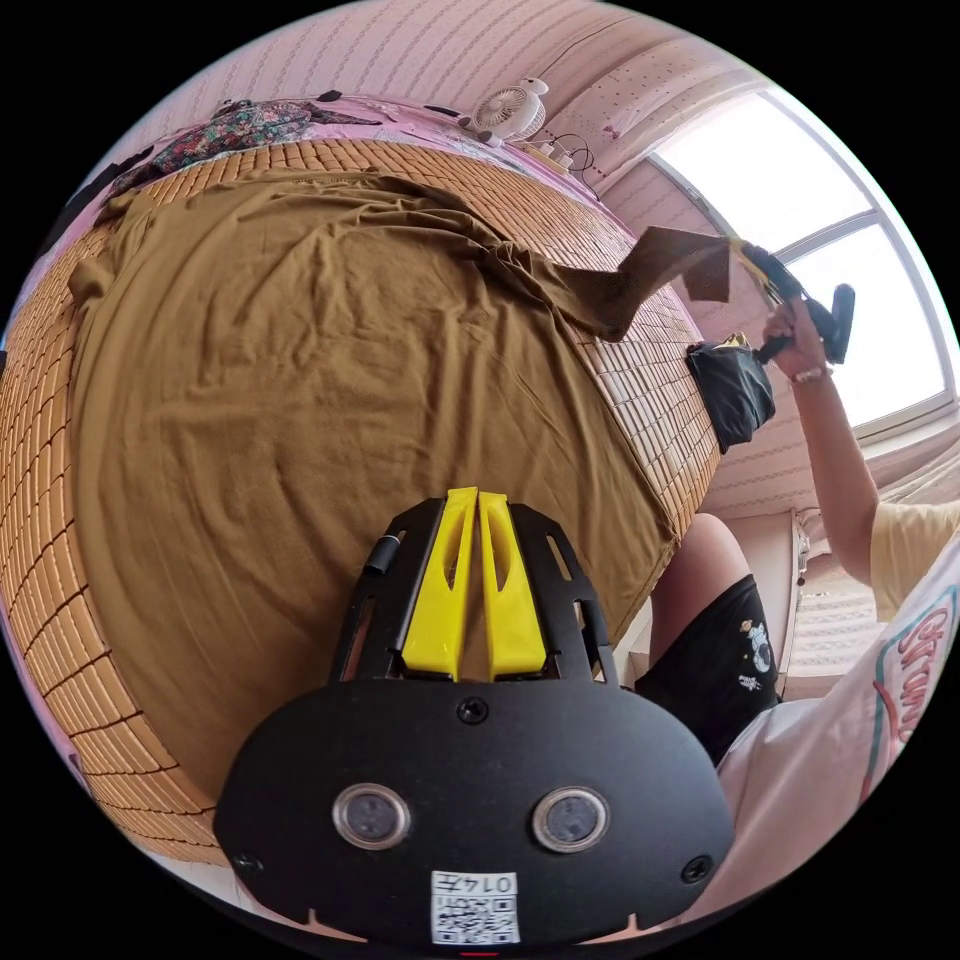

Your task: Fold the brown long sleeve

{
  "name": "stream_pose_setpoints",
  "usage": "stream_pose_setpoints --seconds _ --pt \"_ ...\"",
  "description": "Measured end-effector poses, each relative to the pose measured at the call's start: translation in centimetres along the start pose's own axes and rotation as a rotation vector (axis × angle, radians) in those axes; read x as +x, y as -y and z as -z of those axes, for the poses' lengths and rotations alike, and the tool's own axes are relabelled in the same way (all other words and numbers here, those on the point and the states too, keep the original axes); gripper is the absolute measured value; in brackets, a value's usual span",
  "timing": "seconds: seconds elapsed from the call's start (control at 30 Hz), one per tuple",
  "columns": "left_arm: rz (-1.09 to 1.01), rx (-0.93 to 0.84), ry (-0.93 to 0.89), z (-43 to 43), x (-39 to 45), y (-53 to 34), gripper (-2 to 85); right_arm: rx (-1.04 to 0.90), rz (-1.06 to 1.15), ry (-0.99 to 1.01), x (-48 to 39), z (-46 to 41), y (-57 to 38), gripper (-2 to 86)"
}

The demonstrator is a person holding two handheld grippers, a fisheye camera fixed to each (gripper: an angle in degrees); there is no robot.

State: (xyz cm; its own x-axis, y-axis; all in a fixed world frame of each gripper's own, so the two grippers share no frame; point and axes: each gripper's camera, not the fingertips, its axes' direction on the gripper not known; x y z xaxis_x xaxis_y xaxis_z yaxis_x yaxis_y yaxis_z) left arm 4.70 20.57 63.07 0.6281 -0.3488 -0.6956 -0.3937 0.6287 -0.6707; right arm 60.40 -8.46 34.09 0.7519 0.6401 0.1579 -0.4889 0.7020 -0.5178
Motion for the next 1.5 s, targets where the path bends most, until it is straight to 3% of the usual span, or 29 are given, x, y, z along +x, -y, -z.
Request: stream_pose_setpoints --seconds 0.2,0.4,0.57,0.8,0.83,0.9,1.0,1.13,1.2,1.27,1.5 --pt "-0.039 0.028 -0.056 -0.5 0.0 2.2 -0.6 -0.175 -0.14 -0.25 4.5 6.6 -10.7 5.2" --pt "-0.125 0.033 -0.004 -1.1 -0.5 8.7 -0.5 -0.33 -0.196 -0.225 5.6 4.1 -14.8 7.3" --pt "-0.17 0.063 0.025 -2.8 -1.4 19.0 0.8 -0.422 -0.168 -0.249 6.5 0.7 -15.4 8.3" --pt "-0.109 -0.018 -0.039 -9.5 -3.0 28.8 2.4 -0.523 -0.072 -0.228 7.4 -0.8 -14.4 2.4" --pt "-0.084 -0.039 -0.05 -11.0 -3.4 29.6 2.5 -0.489 -0.049 -0.233 7.2 -0.1 -13.8 1.9" --pt "-0.064 -0.075 -0.044 -12.9 -3.7 30.5 2.5 -0.183 0.053 -0.222 5.7 5.2 -10.9 0.9" --pt "-0.069 -0.145 -0.014 -15.8 -3.7 31.2 2.7 0.053 0.119 -0.212 4.3 11.6 -9.8 1.0" --pt "-0.069 -0.129 0.002 -17.0 -4.2 31.5 2.0 0.007 0.086 -0.268 5.4 13.4 -14.0 1.1" --pt "-0.066 -0.131 -0.004 -17.4 -4.5 31.8 1.6 -0.213 -0.044 -0.33 7.8 12.0 -18.2 1.8" --pt "-0.065 -0.137 -0.006 -17.9 -4.9 32.2 1.0 -0.289 -0.133 -0.319 9.0 12.0 -20.4 2.8" --pt "-0.09 -0.152 0.032 -19.4 -5.0 33.3 0.4 -0.289 -0.187 -0.234 10.2 10.1 -17.3 5.5"
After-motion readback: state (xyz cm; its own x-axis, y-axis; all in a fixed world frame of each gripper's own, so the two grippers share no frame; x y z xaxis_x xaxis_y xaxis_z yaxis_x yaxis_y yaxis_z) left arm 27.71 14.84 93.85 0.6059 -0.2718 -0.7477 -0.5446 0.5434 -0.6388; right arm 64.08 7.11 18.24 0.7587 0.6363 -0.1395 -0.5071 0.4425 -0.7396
